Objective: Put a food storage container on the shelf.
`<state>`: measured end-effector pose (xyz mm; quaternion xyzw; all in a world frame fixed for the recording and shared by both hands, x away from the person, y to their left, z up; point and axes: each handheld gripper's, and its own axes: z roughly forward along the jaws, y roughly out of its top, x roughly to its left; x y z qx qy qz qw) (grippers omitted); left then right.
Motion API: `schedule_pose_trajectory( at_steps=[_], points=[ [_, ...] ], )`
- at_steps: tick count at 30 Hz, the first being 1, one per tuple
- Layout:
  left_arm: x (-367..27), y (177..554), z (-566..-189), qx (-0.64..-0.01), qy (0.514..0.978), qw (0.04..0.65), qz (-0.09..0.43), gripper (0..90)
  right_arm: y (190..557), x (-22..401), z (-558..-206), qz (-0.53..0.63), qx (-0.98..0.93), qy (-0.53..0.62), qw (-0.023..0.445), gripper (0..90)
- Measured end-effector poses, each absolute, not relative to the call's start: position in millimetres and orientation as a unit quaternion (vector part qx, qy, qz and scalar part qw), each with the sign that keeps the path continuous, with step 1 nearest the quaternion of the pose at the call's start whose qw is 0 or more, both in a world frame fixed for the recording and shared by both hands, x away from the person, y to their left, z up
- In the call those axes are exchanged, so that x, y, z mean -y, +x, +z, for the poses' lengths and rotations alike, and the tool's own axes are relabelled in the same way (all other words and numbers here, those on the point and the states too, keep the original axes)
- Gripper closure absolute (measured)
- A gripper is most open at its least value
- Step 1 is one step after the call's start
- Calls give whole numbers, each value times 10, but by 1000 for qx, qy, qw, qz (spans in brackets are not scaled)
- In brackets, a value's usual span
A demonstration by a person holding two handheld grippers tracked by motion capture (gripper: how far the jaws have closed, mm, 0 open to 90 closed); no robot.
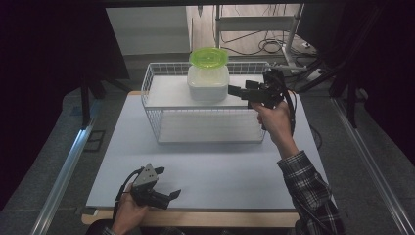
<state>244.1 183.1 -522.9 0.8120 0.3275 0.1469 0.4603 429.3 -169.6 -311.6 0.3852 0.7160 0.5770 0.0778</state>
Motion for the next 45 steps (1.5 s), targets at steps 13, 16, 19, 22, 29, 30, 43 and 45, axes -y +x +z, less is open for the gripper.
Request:
schedule_pose_trajectory(
  at_steps=[13,16,19,22,29,30,43,45],
  points=[
    [-1838,2442,-5229,-326,812,462,145,18,4137,1684,-3259,565,-735,365,87,89],
    [-1835,2439,-5227,-326,812,461,145,19,4101,1686,-3277,565,-737,359,90,84],
    [-1831,2437,-5228,-325,813,461,148,19,4064,1678,-3302,563,-740,356,91,78],
    [-1830,2437,-5229,-323,815,458,149,19,4033,1674,-3332,562,-743,352,92,70],
    [-1819,2433,-5232,-321,818,452,151,19,3961,1678,-3391,559,-748,344,97,65],
    [-1819,2433,-5231,-321,819,451,151,19,3949,1679,-3402,558,-749,343,98,66],
    [-1811,2431,-5235,-320,822,446,154,20,3787,1667,-3632,543,-766,326,110,48],
    [-1808,2430,-5236,-319,823,444,155,20,3767,1662,-3667,539,-769,323,115,42]
  ],
)
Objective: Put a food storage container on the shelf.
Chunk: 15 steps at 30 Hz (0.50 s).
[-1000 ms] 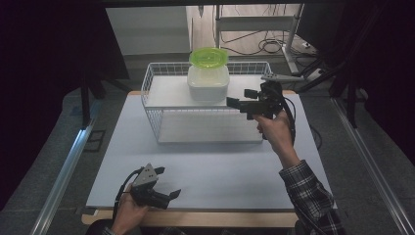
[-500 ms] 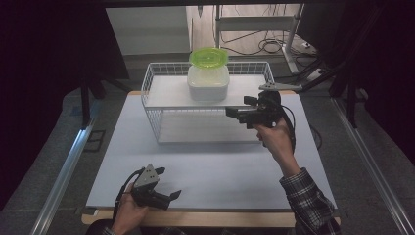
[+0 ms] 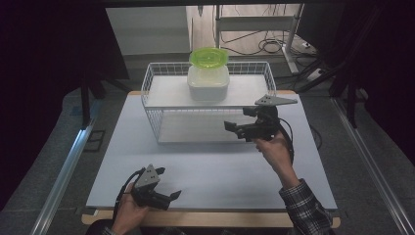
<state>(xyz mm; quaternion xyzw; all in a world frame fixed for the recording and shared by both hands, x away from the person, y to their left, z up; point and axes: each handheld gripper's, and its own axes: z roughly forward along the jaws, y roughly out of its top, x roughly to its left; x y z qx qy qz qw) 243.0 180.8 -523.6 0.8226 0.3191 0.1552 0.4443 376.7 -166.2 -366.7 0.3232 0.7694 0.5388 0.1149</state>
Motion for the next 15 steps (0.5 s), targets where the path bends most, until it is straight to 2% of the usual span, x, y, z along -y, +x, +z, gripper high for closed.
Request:
schedule_pose_trajectory(
  at_steps=[15],
  points=[
    [-1800,2426,-5240,-318,826,438,159,17,3658,1657,-3888,520,-784,315,126,14]
  ],
)
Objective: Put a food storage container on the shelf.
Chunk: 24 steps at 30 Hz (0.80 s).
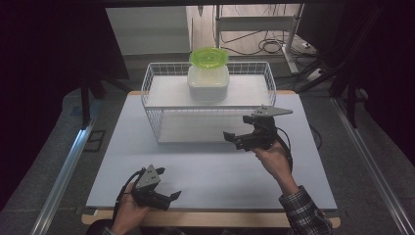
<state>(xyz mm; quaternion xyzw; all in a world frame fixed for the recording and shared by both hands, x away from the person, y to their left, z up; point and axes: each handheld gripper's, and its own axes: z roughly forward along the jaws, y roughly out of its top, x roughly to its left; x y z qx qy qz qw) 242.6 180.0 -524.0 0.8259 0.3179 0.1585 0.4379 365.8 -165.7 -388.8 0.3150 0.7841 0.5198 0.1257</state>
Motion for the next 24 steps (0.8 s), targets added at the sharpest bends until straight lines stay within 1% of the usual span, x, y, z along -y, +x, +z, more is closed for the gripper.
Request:
schedule_pose_trajectory(
  at_steps=[7,14,24],
  points=[
    [-1798,2422,-5239,-317,827,436,160,16,3573,1687,-3954,515,-787,313,134,15],
    [-1814,2429,-5240,-319,825,436,166,23,3506,1727,-4047,510,-790,317,126,14],
    [-1822,2437,-5245,-322,824,436,167,22,3390,1791,-4206,492,-799,317,138,12]
  ],
)
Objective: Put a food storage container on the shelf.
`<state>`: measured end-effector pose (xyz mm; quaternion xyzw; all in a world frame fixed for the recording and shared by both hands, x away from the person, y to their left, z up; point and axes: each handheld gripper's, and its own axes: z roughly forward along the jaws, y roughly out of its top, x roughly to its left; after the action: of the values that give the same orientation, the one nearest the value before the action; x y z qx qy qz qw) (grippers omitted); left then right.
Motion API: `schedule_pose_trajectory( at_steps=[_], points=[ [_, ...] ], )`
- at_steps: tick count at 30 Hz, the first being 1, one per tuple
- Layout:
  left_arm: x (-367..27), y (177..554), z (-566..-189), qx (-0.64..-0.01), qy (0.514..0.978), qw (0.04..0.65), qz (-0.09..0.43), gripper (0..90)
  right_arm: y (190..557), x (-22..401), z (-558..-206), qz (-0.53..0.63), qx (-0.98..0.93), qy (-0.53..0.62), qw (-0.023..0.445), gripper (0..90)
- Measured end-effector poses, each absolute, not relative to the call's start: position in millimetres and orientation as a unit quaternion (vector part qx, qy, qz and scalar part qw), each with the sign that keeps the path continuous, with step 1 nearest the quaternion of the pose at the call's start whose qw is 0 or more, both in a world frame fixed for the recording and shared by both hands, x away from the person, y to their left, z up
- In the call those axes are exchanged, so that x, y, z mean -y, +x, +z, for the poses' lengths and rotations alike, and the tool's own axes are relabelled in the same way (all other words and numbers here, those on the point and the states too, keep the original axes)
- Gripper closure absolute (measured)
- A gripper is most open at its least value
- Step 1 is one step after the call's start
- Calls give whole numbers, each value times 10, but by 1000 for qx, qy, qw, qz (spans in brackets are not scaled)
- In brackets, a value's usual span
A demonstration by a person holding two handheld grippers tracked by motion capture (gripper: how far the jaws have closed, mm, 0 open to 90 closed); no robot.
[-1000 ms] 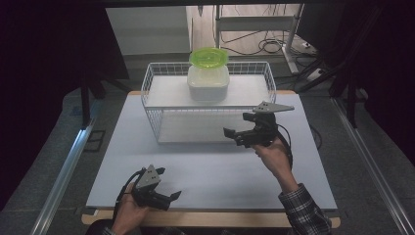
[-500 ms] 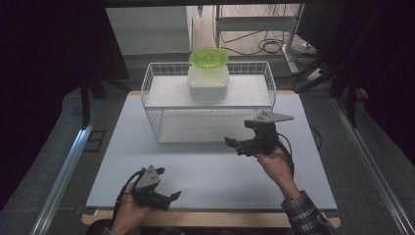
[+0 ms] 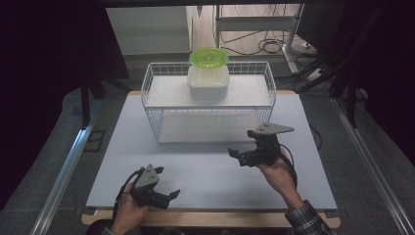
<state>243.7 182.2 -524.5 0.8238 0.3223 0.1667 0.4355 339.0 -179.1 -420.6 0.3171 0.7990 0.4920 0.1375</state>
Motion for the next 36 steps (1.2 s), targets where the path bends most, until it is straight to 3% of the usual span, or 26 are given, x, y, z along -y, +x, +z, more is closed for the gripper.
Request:
schedule_pose_trajectory(
  at_steps=[36],
  points=[
    [-1874,2480,-5270,-338,818,436,160,16,3052,2268,-4750,430,-815,340,190,13]
  ],
)
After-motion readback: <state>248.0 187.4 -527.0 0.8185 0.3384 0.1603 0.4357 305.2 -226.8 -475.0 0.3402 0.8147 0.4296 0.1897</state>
